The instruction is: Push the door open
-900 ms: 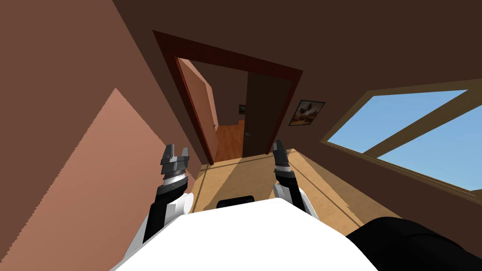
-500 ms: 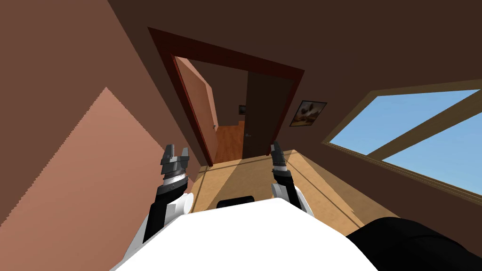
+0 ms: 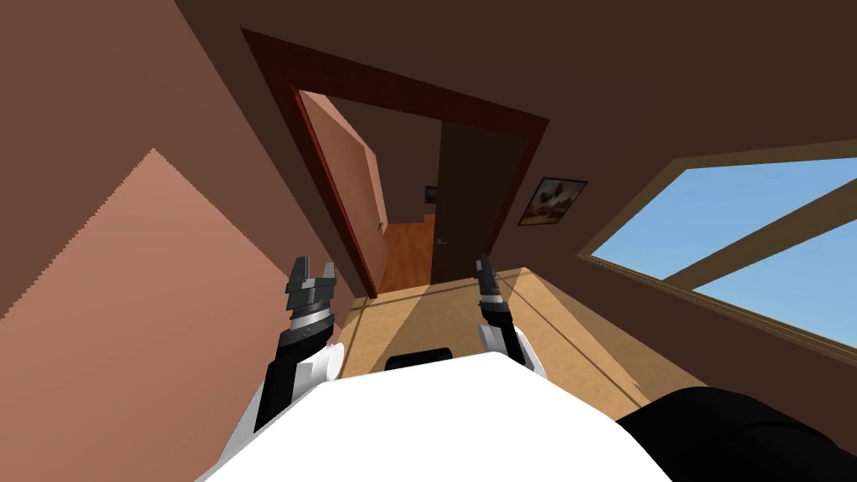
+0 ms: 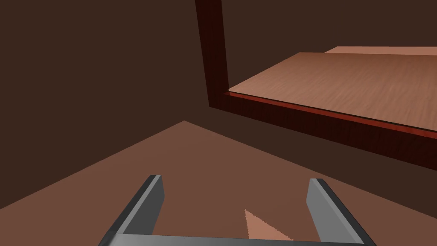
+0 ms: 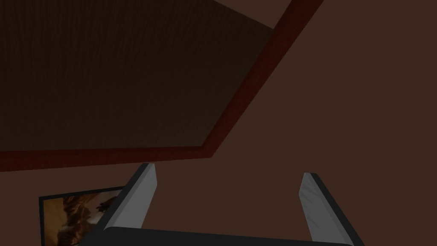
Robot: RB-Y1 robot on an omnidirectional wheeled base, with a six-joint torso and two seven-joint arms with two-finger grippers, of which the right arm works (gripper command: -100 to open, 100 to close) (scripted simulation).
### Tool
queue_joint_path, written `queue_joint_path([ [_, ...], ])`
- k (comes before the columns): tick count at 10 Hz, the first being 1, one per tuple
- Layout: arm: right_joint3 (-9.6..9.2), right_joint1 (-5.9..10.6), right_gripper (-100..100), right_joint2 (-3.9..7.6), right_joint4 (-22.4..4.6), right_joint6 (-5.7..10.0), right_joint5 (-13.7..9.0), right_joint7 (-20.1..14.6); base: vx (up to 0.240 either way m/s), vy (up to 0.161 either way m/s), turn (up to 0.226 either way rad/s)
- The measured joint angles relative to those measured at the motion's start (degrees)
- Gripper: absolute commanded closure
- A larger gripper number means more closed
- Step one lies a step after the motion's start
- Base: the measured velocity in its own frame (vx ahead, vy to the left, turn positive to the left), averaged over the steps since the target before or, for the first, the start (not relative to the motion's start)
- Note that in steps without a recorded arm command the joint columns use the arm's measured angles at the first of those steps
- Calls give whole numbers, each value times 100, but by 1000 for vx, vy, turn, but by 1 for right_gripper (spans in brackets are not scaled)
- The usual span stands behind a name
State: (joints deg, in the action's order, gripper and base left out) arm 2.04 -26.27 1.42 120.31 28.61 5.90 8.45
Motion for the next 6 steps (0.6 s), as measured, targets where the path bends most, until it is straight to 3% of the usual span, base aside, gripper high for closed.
queue_joint_path([
  [6,-36,473,-100,100,-1085,230,-46,-124,98,-30,6],
])
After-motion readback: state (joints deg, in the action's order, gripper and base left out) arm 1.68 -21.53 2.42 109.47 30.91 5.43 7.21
